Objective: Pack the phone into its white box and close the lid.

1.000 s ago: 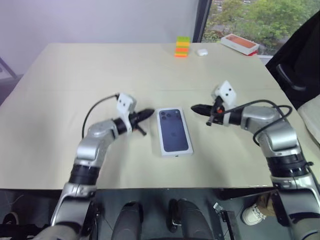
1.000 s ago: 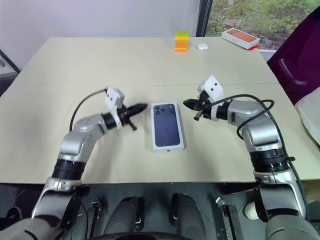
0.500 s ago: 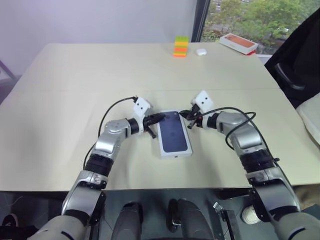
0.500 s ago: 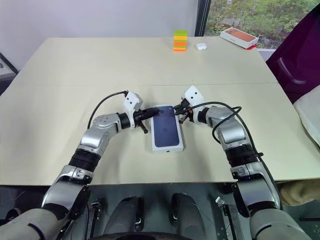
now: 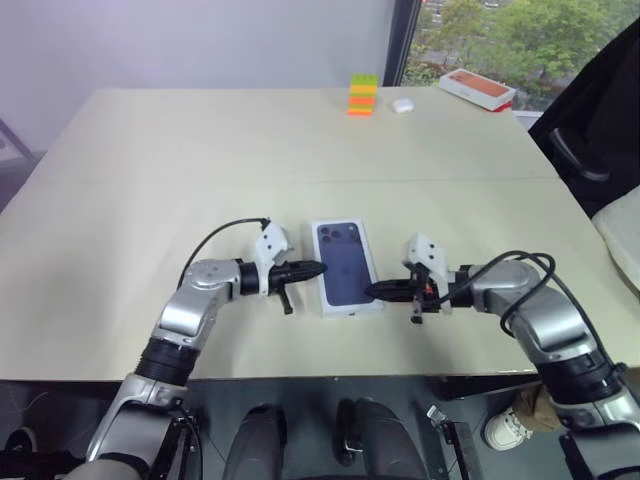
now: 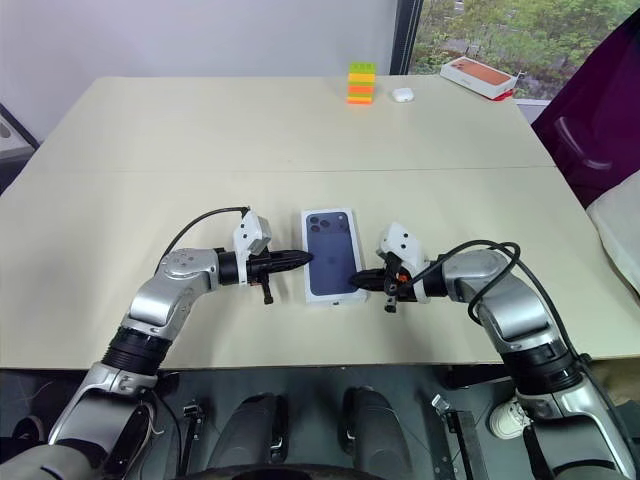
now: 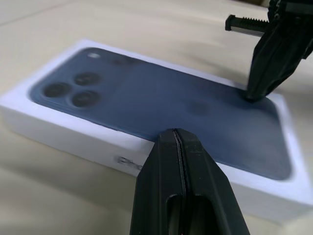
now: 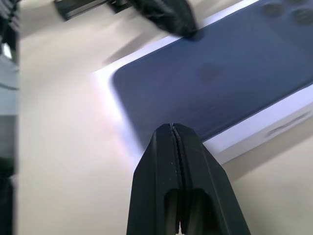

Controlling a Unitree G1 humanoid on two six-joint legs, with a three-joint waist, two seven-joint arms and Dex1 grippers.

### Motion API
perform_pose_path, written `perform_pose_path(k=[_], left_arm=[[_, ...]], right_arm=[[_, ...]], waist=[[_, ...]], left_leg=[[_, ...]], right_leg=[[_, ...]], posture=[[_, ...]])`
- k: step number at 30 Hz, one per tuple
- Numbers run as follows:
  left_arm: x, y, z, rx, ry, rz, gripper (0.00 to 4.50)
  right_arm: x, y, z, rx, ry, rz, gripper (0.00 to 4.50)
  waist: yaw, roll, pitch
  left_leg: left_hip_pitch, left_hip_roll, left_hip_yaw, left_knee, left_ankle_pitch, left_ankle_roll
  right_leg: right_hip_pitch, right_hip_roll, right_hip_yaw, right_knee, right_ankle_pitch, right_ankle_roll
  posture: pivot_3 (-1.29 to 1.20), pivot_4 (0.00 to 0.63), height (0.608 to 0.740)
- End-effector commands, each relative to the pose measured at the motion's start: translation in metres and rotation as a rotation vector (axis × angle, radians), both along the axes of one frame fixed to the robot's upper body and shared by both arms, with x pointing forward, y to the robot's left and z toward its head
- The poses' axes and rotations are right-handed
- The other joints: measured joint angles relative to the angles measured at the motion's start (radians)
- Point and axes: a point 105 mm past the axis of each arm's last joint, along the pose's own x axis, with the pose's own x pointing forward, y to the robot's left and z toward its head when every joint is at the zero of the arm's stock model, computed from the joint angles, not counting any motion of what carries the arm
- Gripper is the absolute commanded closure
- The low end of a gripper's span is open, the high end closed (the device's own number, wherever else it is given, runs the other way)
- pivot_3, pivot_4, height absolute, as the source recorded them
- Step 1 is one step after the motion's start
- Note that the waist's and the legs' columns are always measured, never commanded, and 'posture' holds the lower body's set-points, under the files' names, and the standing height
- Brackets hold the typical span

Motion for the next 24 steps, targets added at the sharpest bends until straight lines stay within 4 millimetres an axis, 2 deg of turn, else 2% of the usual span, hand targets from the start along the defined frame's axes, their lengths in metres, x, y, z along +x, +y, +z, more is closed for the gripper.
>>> perform_pose_path(k=[1,5,8,10,13,15,18,20,24], left_arm=[[-0.012,-0.001,-0.011,0.004,0.062,-0.025,4.50],[-0.001,0.005,0.005,-0.028,0.010,0.038,4.50],[0.011,0.026,0.028,-0.059,-0.045,0.099,4.50],[0.015,0.039,0.038,-0.062,-0.079,0.125,4.50],[0.018,0.069,0.053,-0.052,-0.106,0.167,3.61],[0.021,0.086,0.057,-0.019,-0.126,0.201,2.66],[0.017,0.118,0.069,0.005,-0.151,0.248,1.13],[0.014,0.128,0.067,0.041,-0.162,0.264,0.12],[0.002,0.143,0.064,0.072,-0.175,0.276,0.05]], right_arm=[[-0.005,0.002,0.007,0.009,-0.035,0.037,4.47],[0.014,0.006,0.023,0.079,-0.118,-0.030,4.47],[0.039,-0.006,0.042,0.105,-0.258,-0.130,4.47],[0.048,-0.013,0.051,0.128,-0.286,-0.167,4.47],[0.058,-0.030,0.067,0.162,-0.312,-0.215,3.59],[0.062,-0.039,0.073,0.142,-0.364,-0.227,2.60],[0.056,-0.048,0.080,0.141,-0.373,-0.190,1.04],[0.051,-0.050,0.081,0.138,-0.373,-0.168,0.03],[0.034,-0.054,0.083,0.141,-0.362,-0.107,0.01]], waist=[[0.000,0.000,0.000],[0.000,0.000,0.000],[-0.001,0.000,0.000],[-0.001,0.000,0.000],[-0.001,0.000,0.000],[-0.001,0.000,0.000],[-0.002,0.000,0.001],[-0.001,0.000,0.001],[-0.001,0.000,0.001]], left_leg=[[0.000,0.000,0.000,0.000,0.000,0.000],[0.000,0.000,0.000,0.000,0.000,0.000],[-0.001,0.000,0.000,0.000,0.000,0.000],[-0.002,0.000,0.000,0.000,0.000,0.000],[-0.002,0.000,0.000,-0.001,0.000,0.000],[-0.002,0.000,0.000,-0.001,0.000,0.000],[-0.002,0.000,0.001,-0.001,0.000,0.000],[-0.002,0.000,0.001,-0.001,0.000,0.000],[-0.002,0.000,0.001,-0.001,0.000,0.000]], right_leg=[[0.000,0.000,0.000,0.000,0.000,0.000],[0.000,0.000,0.000,0.000,0.000,0.000],[-0.001,0.000,0.000,0.000,0.000,0.000],[-0.002,0.001,0.000,0.000,0.000,0.000],[-0.002,0.001,0.000,0.000,0.002,-0.003],[-0.002,0.001,0.000,0.000,0.002,-0.003],[-0.002,0.000,0.000,0.000,0.002,-0.003],[-0.003,0.000,0.000,0.000,0.002,-0.003],[-0.002,0.000,0.000,0.000,0.002,-0.003]], posture=[[0.00,0.150,0.740],[0.00,0.150,0.740],[0.00,0.150,0.740],[0.00,0.150,0.740],[0.00,0.150,0.740],[0.00,0.150,0.740],[0.00,0.150,0.740],[0.00,0.150,0.740],[0.00,0.150,0.740]])
